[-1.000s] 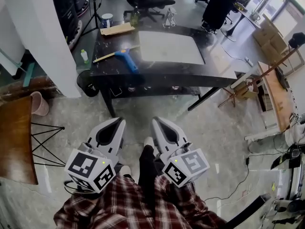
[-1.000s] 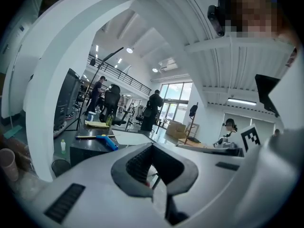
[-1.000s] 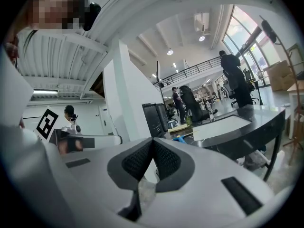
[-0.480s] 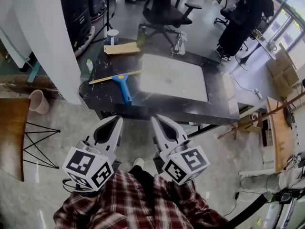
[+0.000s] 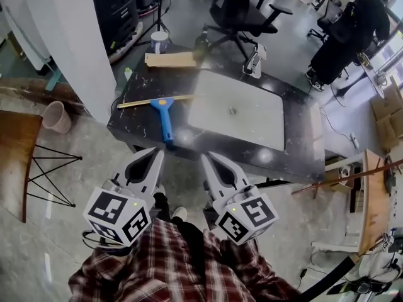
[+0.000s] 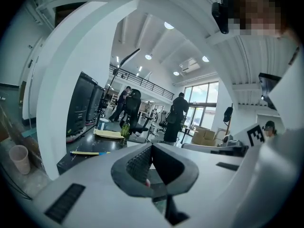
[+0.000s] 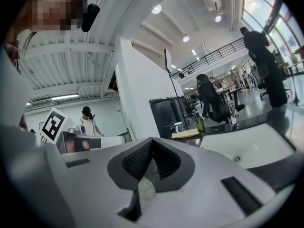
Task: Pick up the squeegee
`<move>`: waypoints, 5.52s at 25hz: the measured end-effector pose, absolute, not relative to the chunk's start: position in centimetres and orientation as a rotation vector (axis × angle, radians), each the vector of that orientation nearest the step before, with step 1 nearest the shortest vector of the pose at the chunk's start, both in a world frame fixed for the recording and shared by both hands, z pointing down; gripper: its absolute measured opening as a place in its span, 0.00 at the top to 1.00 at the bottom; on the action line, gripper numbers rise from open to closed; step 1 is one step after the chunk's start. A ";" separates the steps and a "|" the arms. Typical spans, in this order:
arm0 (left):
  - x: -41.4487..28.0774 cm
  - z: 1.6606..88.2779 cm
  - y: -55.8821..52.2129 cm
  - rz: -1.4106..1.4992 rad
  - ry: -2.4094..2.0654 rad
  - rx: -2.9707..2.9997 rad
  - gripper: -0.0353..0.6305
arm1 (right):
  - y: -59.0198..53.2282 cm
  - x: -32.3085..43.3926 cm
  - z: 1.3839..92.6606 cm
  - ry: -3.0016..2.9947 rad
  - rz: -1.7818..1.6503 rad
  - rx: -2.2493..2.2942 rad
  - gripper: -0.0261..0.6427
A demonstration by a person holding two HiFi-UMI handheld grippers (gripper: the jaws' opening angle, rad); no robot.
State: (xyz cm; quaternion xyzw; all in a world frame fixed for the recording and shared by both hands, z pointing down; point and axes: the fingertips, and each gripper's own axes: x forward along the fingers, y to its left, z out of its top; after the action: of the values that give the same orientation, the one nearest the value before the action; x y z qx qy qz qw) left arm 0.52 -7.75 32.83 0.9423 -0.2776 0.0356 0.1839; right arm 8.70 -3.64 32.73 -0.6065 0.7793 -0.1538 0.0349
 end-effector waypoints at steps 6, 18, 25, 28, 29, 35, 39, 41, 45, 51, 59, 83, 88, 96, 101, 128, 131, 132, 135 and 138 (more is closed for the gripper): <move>2.4 33.6 -12.8 0.125 -0.799 2.638 0.93 | -8.8 10.5 33.5 2.397 -0.504 -1.848 0.94; 6.6 34.5 -24.3 0.164 -0.768 2.653 0.93 | -21.2 14.1 32.6 2.410 -0.444 -1.868 0.94; 7.9 35.4 -26.6 0.191 -0.759 2.621 0.93 | -24.4 14.4 34.0 2.451 -0.521 -1.821 0.94; 8.4 35.6 -27.0 0.190 -0.777 2.608 0.93 | -25.2 14.8 34.1 2.485 -0.535 -1.782 0.94; 8.6 35.6 -27.1 0.192 -0.791 2.603 0.93 | -25.3 15.0 34.2 2.496 -0.541 -1.769 0.94; 9.1 35.3 -27.1 0.162 -0.868 2.549 0.91 | -25.9 16.0 34.1 2.561 -0.564 -1.682 0.94; 9.4 35.6 -26.9 0.142 -0.848 2.475 0.72 | -26.2 15.9 34.0 2.601 -0.565 -1.619 0.94; 9.4 35.9 -26.8 0.152 -0.859 2.459 0.62 | -26.4 15.9 34.0 2.616 -0.565 -1.595 0.94; 9.2 37.1 -26.9 0.222 -0.919 2.438 0.61 | -26.5 16.0 34.0 2.638 -0.566 -1.556 0.94; 8.7 42.5 -26.8 0.518 -1.015 2.383 0.61 | -26.3 16.8 34.7 2.634 -0.588 -1.531 0.94; 8.5 48.5 -26.3 0.710 -1.018 2.212 0.61 | -25.8 17.5 36.8 2.653 -0.663 -1.489 0.94; 7.6 55.2 -26.9 1.036 -0.981 1.886 0.69 | -27.0 21.1 39.8 2.617 -0.823 -1.422 0.94; 7.0 55.1 -27.2 1.009 -0.997 1.878 0.74 | -27.3 21.1 40.0 2.619 -0.834 -1.413 0.94; 6.9 53.7 -28.1 0.898 -0.990 1.957 0.74 | -26.8 20.0 39.5 2.642 -0.808 -1.429 0.94; 7.1 50.6 -29.8 0.775 -1.008 2.075 0.74 | -25.8 19.7 39.3 2.650 -0.791 -1.480 0.94; 8.7 27.1 -30.6 -0.123 -0.942 2.690 0.74 | -25.7 20.5 32.0 2.573 -0.453 -1.766 0.94; 8.9 27.3 -30.5 -0.118 -0.924 2.691 0.74 | -25.7 20.3 31.6 2.574 -0.437 -1.753 0.94; 8.9 27.3 -30.4 -0.115 -0.919 2.692 0.74 | -25.7 20.2 31.5 2.576 -0.432 -1.749 0.94; 9.1 27.4 -30.3 -0.103 -0.909 2.698 0.74 | -25.8 19.9 31.1 2.583 -0.420 -1.735 0.94; 9.2 27.4 -30.2 -0.099 -0.907 2.697 0.74 | -25.9 19.4 30.7 2.592 -0.411 -1.719 0.94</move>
State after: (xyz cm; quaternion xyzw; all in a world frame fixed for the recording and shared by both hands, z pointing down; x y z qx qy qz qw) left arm 9.17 -30.21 27.41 0.9370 -0.3151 -0.0346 0.1468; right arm 19.45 -25.92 30.71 -0.5480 0.8262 -0.1309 0.0022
